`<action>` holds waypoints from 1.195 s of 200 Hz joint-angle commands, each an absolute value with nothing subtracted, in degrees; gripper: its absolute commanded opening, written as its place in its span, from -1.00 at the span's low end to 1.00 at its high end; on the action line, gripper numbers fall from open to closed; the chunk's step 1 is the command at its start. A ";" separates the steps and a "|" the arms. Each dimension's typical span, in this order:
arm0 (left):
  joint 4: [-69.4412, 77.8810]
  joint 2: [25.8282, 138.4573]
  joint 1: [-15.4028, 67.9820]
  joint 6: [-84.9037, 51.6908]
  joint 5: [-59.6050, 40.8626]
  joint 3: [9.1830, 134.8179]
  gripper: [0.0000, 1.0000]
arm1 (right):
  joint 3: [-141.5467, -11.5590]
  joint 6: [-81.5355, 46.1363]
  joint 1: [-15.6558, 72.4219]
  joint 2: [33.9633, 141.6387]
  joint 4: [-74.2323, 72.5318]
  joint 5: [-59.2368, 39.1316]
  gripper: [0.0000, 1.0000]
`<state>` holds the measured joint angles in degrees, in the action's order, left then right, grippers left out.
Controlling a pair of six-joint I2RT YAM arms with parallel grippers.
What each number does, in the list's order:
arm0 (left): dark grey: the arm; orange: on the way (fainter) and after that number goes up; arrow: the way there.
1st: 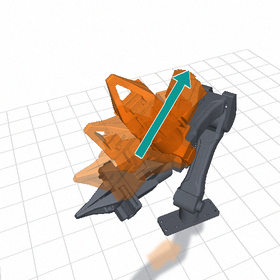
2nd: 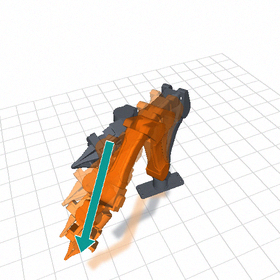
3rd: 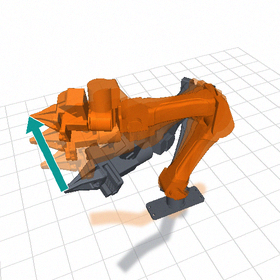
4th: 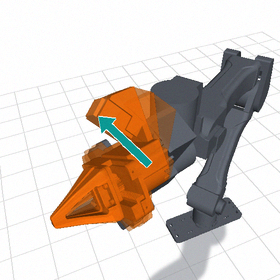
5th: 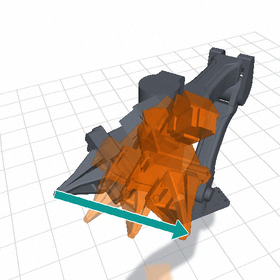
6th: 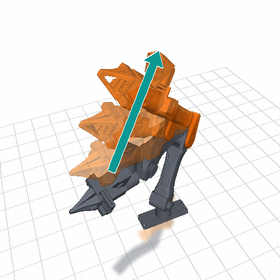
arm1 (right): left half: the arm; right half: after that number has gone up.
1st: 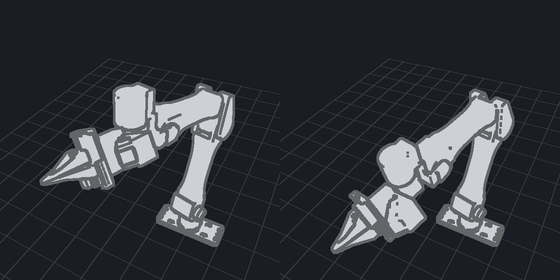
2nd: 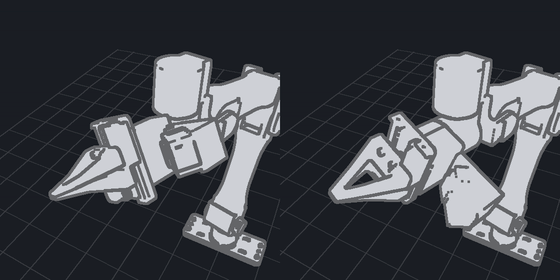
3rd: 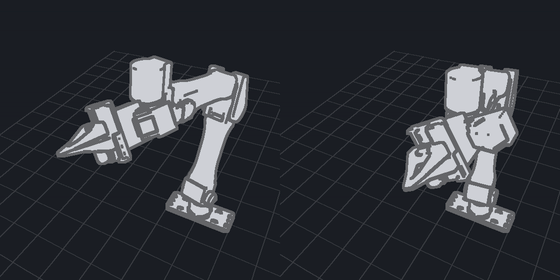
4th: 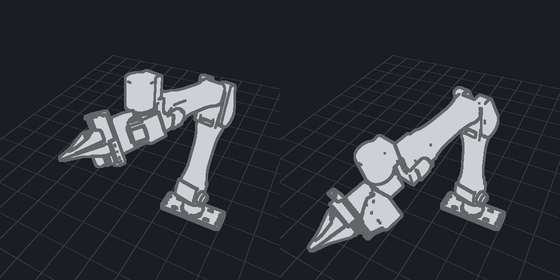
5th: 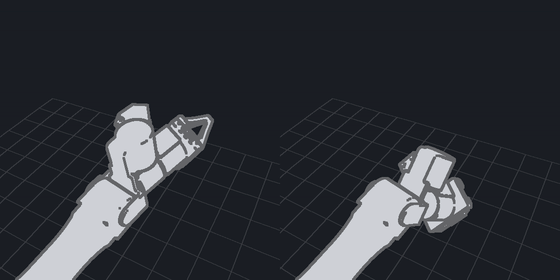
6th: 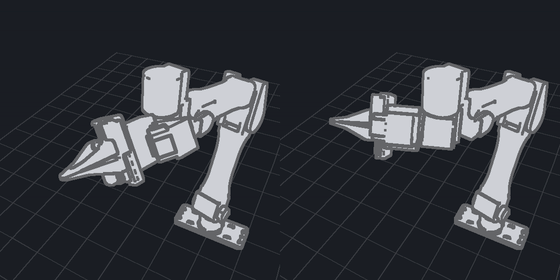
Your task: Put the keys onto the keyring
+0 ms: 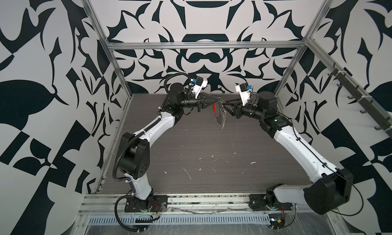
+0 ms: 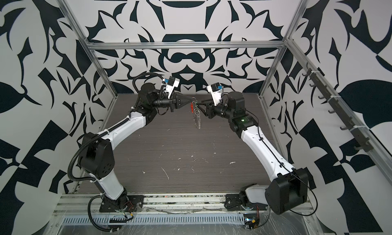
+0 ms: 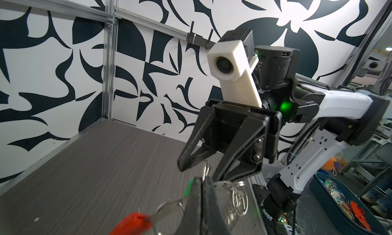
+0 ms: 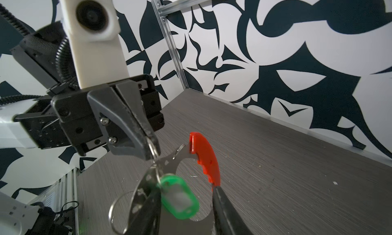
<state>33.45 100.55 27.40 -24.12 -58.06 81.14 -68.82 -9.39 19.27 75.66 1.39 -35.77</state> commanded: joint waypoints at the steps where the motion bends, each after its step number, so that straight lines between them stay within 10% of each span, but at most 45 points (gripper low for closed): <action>1: 37.97 99.35 27.51 -26.52 -57.97 81.08 -1.00 | -72.04 -8.05 20.26 76.02 -0.71 -36.67 -0.14; 92: 43.03 100.02 28.19 -30.39 -55.42 81.22 -1.00 | -72.99 -5.56 24.02 77.00 0.69 -33.25 -1.00; 239: 46.63 100.41 30.50 -30.86 -51.21 78.64 -1.00 | -74.84 1.42 26.53 74.69 8.37 -23.03 -1.00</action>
